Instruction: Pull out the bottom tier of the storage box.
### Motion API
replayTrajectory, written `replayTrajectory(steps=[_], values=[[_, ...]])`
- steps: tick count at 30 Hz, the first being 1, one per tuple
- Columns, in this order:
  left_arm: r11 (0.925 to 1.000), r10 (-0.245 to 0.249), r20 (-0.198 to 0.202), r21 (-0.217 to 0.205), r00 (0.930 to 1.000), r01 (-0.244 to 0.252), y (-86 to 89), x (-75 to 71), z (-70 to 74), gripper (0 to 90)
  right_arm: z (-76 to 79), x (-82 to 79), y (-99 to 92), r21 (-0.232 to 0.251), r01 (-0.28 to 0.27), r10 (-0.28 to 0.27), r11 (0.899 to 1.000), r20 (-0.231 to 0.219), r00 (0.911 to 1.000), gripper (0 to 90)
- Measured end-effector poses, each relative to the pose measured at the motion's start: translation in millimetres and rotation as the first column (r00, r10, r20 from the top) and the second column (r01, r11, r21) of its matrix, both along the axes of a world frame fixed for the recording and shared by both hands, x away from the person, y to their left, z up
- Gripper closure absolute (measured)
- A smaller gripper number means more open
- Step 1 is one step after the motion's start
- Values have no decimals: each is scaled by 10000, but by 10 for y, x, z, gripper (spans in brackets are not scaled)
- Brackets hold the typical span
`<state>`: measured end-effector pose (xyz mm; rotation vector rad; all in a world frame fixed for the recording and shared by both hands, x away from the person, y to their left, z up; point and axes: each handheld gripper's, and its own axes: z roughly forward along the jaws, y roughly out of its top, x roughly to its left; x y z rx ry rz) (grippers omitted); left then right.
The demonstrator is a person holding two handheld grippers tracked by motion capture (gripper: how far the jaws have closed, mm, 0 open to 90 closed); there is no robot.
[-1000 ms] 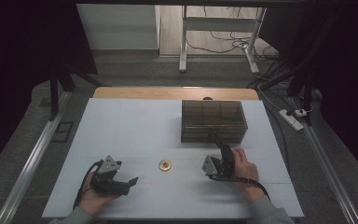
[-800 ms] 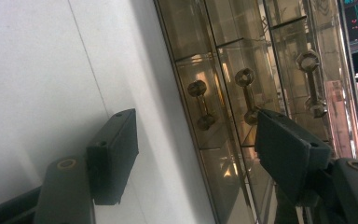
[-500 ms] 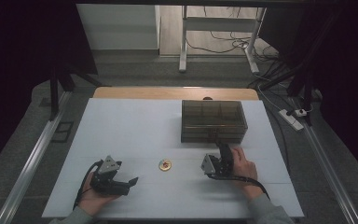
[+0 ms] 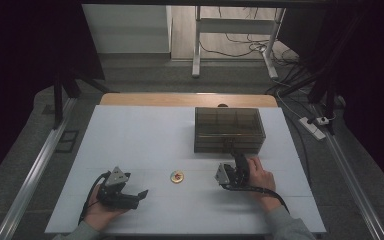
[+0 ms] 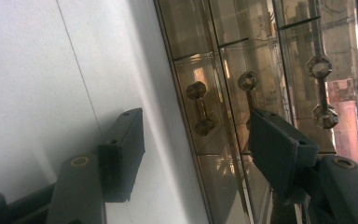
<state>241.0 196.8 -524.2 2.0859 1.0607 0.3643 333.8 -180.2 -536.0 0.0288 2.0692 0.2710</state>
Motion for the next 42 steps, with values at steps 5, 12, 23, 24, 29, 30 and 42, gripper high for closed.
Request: replayTrajectory(steps=[5,12,23,24,29,30,42], values=[[10000,-8,4,-21,10000,8,3,0,2,106,-11,30,-2,-221,154,-155,9996,-23,9999,416],[10000,-7,7,-18,10000,7,5,0,1,106,-24,69,-1,-276,164,-162,9995,71,9998,426],[10000,-13,12,4,10000,13,3,-3,-1,106,-49,94,7,-411,166,-159,9990,163,9997,485],[10000,-13,10,8,10000,13,2,-3,-1,106,-52,96,7,-460,168,-161,9988,138,9998,503],[10000,-21,0,27,10000,21,0,-1,-3,106,-57,108,6,-558,184,-175,9983,177,9997,516],[10000,-33,0,38,10000,33,-1,-2,-3,106,-59,113,5,-647,238,-227,9976,171,9996,521],[10000,-23,-16,60,10000,23,-7,0,-9,107,-89,159,16,-848,211,-189,9962,261,9995,570]])
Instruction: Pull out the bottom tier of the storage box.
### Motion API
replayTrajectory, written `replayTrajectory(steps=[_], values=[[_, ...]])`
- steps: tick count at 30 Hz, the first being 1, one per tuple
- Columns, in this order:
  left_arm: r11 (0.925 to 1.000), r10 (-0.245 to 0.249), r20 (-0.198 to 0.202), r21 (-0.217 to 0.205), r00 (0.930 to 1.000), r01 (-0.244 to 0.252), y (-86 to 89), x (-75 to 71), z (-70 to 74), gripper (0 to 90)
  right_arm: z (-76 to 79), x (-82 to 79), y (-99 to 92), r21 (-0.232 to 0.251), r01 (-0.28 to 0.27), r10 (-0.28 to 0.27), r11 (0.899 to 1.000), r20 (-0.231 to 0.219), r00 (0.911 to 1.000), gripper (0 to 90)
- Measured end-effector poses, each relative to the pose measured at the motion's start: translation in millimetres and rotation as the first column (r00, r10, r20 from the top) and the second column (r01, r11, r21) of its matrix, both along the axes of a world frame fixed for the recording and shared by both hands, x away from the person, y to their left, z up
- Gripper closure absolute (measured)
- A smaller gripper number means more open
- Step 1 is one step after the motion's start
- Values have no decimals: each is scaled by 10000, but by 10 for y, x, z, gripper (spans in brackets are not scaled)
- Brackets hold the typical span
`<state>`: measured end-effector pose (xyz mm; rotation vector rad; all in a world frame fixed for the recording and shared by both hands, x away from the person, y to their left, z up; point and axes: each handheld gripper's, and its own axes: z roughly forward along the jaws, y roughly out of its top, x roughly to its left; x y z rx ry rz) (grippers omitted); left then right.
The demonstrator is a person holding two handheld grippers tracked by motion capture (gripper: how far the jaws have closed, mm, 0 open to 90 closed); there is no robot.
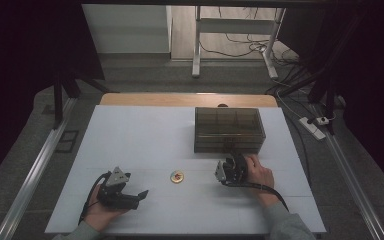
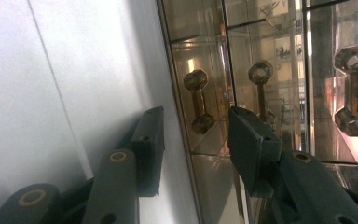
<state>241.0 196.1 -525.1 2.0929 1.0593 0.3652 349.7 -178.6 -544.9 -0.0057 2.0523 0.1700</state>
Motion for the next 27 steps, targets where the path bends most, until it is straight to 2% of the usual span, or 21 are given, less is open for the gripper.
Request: replayTrajectory(steps=[1,10,12,13,14,23,24,25,26,27], values=[[10000,1,2,0,10000,-1,0,0,0,107,4,-2,5,-134,80,-79,9999,68,9999,575],[10000,0,0,-12,10000,0,2,1,-1,107,-28,35,29,-233,-23,27,9997,178,9998,635],[10000,1,1,-8,10000,-1,2,1,-1,107,-38,33,38,-215,-18,27,9998,377,9993,649],[10000,1,0,-9,10000,-1,3,1,0,107,-32,48,39,-200,-155,155,9997,41,9999,654],[10000,-1,2,-10,10000,1,3,1,0,107,-51,43,43,-162,-129,137,9998,498,9987,660],[10000,0,-6,13,10000,0,3,4,-5,107,-57,40,65,-289,-22,39,9996,592,9982,686],[10000,0,-8,13,10000,0,2,3,-5,107,-68,48,68,-247,-163,178,9996,599,9980,688],[10000,1,2,14,10000,-1,4,2,-4,107,-102,58,74,-43,-379,381,9993,801,9961,697],[10000,10,3,3,10000,-10,5,1,-3,107,-87,49,84,-301,-190,208,9994,601,9980,701],[10000,10,3,3,10000,-10,5,1,-3,107,-87,49,84,-301,-190,208,9994,601,9980,701]])
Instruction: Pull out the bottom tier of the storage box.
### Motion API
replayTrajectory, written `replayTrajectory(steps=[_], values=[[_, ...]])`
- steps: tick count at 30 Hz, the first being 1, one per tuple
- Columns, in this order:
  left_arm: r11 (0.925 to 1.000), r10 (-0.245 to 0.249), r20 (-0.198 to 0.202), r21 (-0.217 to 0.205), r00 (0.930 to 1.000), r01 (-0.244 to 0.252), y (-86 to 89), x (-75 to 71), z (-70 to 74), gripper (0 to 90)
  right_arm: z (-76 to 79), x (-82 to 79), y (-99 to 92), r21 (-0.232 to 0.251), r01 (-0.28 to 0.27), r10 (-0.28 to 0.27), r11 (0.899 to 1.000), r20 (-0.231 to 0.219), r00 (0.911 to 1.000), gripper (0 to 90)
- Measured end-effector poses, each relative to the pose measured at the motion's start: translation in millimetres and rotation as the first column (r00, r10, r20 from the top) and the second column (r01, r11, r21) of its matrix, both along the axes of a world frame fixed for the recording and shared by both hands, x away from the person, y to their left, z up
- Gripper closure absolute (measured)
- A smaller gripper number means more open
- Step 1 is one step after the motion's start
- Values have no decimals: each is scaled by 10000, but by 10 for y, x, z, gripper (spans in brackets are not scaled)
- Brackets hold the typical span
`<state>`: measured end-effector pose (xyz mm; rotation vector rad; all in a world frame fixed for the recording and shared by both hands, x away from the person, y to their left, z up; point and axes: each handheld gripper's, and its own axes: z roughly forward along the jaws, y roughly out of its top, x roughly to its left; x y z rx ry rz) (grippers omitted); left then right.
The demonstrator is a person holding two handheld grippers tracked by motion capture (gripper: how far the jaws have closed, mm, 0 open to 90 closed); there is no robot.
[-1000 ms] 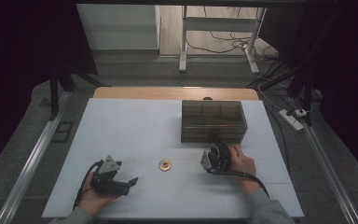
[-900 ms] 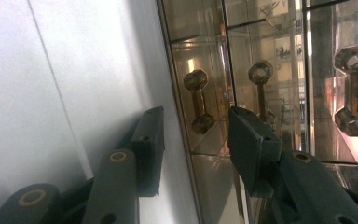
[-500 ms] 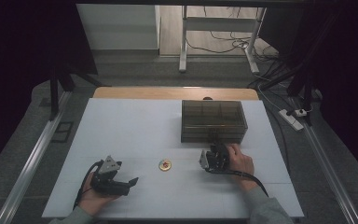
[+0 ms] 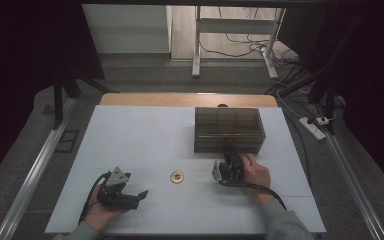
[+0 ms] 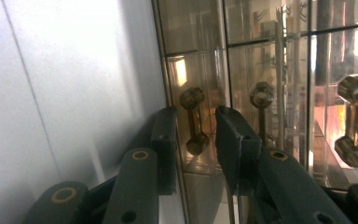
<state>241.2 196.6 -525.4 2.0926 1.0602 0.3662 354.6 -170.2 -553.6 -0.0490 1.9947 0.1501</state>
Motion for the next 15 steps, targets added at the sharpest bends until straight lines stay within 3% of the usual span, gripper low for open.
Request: replayTrajectory(steps=[8,15], values=[[10000,35,-1,-36,10000,-35,9,0,1,107,-7,9,0,-10,-15,15,10000,115,9999,770],[10000,29,-4,-23,10000,-29,6,2,-1,107,-10,1,10,-188,102,-98,9998,226,9997,776]])
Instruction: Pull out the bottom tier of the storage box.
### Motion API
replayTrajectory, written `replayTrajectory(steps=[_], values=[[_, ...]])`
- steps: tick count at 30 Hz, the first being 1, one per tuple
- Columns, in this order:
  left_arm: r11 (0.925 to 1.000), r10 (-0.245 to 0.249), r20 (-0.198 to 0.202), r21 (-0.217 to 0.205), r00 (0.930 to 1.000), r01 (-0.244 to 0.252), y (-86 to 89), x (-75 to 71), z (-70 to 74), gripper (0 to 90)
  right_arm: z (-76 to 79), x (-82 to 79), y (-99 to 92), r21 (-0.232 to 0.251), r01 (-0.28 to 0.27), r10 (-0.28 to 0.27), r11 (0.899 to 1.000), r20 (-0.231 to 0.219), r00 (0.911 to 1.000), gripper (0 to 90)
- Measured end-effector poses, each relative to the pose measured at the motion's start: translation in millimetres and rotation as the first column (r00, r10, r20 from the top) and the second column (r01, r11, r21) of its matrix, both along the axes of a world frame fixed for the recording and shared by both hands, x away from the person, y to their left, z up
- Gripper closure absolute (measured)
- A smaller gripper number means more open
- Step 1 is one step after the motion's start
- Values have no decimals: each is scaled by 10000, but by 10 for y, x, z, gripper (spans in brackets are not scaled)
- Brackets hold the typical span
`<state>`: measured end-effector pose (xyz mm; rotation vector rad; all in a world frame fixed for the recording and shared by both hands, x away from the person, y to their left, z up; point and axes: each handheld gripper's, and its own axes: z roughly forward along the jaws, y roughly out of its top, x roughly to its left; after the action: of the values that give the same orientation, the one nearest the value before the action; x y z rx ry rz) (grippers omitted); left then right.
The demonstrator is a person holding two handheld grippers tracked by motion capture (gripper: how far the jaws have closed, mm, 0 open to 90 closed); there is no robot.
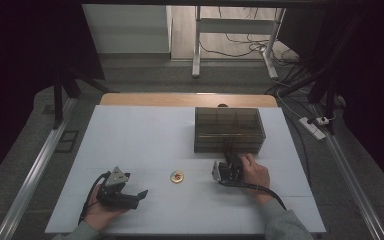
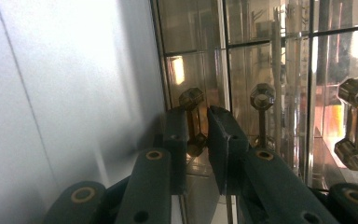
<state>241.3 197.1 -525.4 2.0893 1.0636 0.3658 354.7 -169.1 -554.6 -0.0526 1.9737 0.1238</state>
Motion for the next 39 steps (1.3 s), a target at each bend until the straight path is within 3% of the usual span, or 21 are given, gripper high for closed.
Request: replayTrajectory(steps=[7,10,18,21,22,23,34,37,38,39], values=[[10000,17,15,-9,10000,-17,4,-2,3,107,-21,2,8,174,-84,83,9998,66,9999,764],[10000,9,16,-6,10000,-9,5,-2,3,107,-23,-17,23,-2,113,-113,9999,177,9998,763],[10000,22,35,-30,10000,-22,9,-6,6,107,-67,-9,22,-131,-121,127,9998,471,9988,791],[10000,28,32,-35,10000,-28,10,-6,6,107,-69,-4,7,74,-146,143,9999,458,9988,791],[10000,27,32,-40,10000,-27,10,-5,6,107,-51,0,10,-54,-93,93,9999,18,10000,792],[10000,26,30,-37,10000,-26,10,-5,6,107,-58,-18,15,-137,59,-53,9999,435,9990,792],[10000,46,37,-62,10000,-46,15,-8,7,108,-64,-25,13,-77,135,-132,9999,435,9990,796],[10000,49,42,-63,10000,-49,15,-9,8,108,-70,-9,8,24,-86,85,10000,481,9988,797],[10000,53,53,-56,10000,-53,16,-9,9,108,-52,-1,8,-34,-86,87,10000,34,10000,798],[10000,55,55,-56,10000,-55,17,-9,9,108,-64,-6,7,39,-94,92,9999,410,9991,798]])
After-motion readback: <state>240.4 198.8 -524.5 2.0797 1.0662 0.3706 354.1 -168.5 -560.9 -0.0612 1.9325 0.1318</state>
